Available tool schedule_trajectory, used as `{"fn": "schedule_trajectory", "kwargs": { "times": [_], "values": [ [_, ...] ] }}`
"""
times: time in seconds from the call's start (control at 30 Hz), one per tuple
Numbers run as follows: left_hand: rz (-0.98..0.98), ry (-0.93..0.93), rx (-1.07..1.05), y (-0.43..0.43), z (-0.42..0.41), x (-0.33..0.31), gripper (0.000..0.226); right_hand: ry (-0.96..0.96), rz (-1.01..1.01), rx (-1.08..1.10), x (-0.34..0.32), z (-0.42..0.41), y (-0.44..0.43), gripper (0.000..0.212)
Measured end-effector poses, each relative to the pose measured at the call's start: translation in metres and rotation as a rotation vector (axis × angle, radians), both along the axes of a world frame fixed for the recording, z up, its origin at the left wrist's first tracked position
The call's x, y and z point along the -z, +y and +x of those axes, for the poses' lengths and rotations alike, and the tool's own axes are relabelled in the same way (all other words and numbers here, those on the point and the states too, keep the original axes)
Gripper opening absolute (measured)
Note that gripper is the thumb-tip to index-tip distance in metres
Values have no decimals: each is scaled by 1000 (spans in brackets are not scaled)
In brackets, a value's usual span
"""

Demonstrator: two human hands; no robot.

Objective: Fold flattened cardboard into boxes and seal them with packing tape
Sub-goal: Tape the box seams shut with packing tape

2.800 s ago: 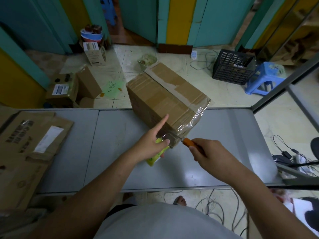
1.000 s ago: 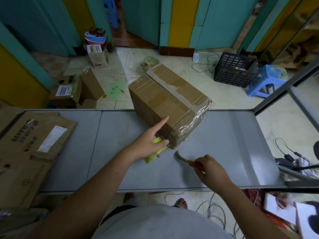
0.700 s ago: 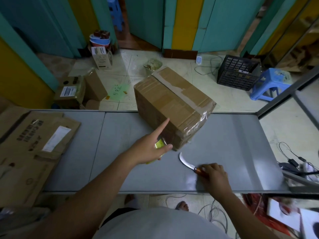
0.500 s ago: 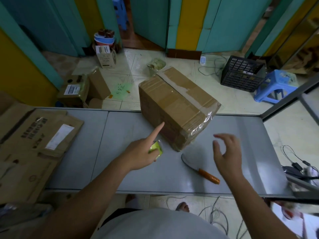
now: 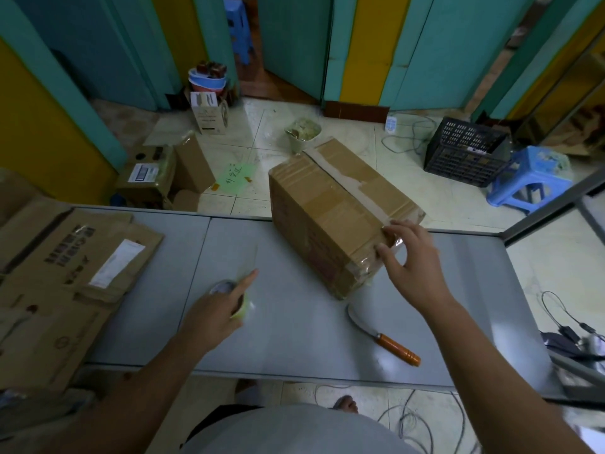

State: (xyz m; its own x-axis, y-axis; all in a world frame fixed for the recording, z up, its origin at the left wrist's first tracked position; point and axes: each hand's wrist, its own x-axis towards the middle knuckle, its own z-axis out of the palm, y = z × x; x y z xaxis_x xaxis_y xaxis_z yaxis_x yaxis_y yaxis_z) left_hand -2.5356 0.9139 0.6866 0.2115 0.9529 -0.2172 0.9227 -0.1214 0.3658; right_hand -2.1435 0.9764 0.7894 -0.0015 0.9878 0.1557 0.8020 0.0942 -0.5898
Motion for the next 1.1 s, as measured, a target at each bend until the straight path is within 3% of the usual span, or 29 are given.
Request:
{"fn": "schedule_trajectory", "kwargs": {
  "times": [0.1,0.23,0.3,0.47,0.73,0.87,1.0,1.1],
  "values": [
    [-39,-110,-101,0,1,-3,115,3,3,-2,3,0,-1,39],
    [111,-302,-87,19,39,-33,50,-8,10,-10,4,0,-2,38],
    [193,-448,-65,32,78,-53,38,-4,13,-15,4,0,-3,35],
    [24,-799,-207,50,165,-77,64,-73,32,-54,0,0,-3,31],
    [40,-907,-286,75,152,-74,31,-167,9,-122,-11,-10,-1,37],
    [-47,-1075,-210,95,129,-83,51,-148,3,-137,-9,-19,-2,33],
    [-142,-1025,-64,92,118,-75,59,-80,3,-83,-4,-14,-1,31],
    [-110,-988,-36,82,128,-61,70,-66,5,-86,-1,-13,-1,30]
  ]
}}
